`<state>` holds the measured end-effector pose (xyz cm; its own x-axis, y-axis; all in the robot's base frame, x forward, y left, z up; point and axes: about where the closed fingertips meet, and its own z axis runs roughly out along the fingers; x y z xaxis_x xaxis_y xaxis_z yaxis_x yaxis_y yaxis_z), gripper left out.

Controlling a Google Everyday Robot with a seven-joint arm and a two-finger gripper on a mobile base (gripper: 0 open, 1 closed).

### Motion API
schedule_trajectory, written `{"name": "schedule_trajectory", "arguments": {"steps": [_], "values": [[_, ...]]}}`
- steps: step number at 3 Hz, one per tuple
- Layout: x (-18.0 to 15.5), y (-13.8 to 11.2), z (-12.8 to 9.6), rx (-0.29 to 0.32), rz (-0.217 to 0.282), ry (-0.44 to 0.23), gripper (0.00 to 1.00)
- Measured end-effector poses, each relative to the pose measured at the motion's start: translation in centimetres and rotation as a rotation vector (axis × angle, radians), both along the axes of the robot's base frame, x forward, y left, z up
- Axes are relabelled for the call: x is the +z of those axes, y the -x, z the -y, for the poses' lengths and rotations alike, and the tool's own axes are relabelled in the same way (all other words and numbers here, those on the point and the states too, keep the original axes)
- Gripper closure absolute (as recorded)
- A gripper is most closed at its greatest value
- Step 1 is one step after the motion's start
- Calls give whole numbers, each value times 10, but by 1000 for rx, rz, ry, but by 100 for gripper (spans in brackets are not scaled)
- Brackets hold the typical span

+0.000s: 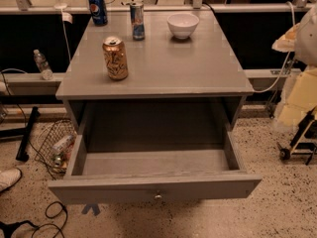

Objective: Close top drawer

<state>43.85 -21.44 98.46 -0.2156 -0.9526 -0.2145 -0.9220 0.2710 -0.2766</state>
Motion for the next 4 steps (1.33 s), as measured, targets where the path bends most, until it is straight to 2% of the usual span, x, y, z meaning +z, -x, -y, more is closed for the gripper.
{"name": "schedule_trajectory", "arguments": {"steps": [1,2,3,4], "values": [[0,0,0,0,0,0,0],[-4,3,1,-57,-2,16,0],[-21,16,4,-165,-47,34,0],[-48,34,11,-274,-120,45,0]]}}
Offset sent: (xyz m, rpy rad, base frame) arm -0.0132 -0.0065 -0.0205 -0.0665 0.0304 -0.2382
